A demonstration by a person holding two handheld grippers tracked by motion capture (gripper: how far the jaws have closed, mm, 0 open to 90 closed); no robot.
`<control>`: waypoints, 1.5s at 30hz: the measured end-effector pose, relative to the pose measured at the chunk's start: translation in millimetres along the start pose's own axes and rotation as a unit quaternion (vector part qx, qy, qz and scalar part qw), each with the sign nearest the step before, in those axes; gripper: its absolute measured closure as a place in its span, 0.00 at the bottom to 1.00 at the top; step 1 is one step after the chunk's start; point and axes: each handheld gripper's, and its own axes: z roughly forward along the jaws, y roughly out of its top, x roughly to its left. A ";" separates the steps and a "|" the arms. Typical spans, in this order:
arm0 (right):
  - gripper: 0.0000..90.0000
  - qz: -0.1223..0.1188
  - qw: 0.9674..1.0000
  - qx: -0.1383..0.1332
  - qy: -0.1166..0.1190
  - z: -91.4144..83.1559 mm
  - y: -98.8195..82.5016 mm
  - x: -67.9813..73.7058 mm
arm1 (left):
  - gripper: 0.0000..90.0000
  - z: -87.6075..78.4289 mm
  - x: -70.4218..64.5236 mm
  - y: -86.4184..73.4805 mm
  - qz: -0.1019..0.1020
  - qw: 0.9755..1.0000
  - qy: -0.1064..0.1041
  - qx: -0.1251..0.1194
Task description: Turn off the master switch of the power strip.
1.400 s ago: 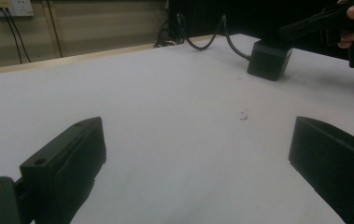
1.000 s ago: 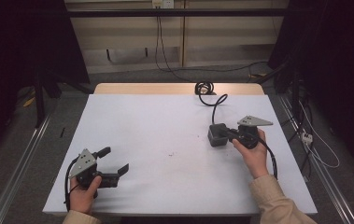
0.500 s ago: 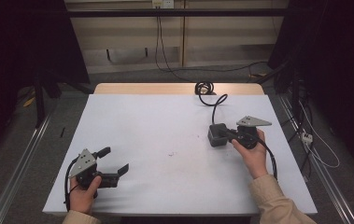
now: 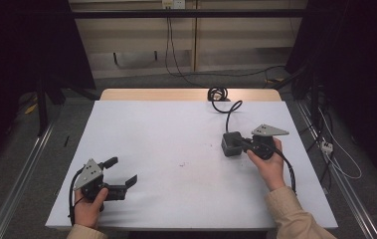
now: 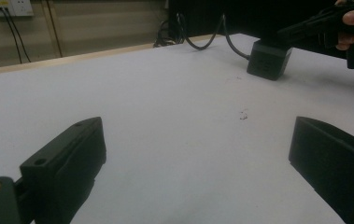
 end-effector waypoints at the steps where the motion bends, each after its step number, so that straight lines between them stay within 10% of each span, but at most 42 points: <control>1: 1.00 -0.001 1.000 -0.001 0.000 0.0 -0.2 0.1 | 0.04 0.0 0.0 0.0 0.000 1.000 0.000 0.000; 45: 1.00 -0.016 1.000 0.006 -0.008 0.5 -0.1 2.7 | 0.04 -1.6 -1.4 0.0 -0.003 1.000 0.002 -0.003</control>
